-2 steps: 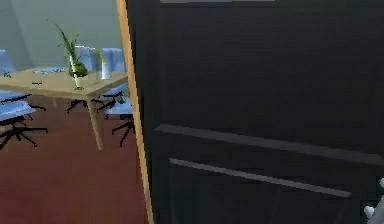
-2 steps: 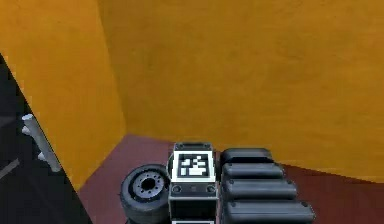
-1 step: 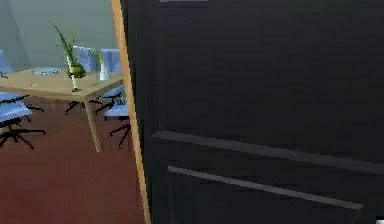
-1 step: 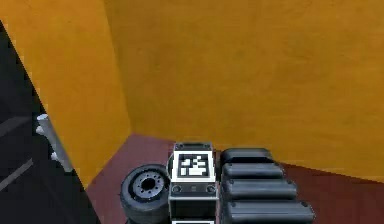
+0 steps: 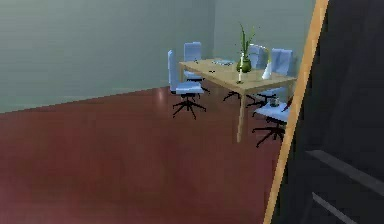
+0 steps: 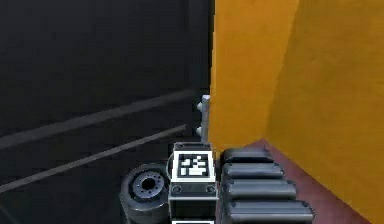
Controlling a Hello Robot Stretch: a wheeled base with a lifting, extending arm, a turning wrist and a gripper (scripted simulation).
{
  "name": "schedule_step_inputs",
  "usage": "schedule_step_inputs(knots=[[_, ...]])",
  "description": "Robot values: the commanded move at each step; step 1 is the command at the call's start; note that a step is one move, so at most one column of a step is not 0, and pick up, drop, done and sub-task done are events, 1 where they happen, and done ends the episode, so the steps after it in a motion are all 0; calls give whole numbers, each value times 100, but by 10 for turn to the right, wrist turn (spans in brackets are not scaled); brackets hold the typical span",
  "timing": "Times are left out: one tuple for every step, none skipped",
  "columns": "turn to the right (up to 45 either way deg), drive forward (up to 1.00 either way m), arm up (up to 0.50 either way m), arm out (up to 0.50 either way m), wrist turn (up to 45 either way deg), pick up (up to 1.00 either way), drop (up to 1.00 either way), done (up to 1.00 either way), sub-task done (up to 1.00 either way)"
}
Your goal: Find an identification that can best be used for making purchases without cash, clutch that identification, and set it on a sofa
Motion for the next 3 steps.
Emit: schedule_step_inputs(knots=[[0, 30, 0, 0, 0, 0, 0, 0, 0], [-450, 0, 0, 0, 0, 0, 0, 0, 0], [-210, 0, 0, 0, 0, 0, 0, 0, 0]])
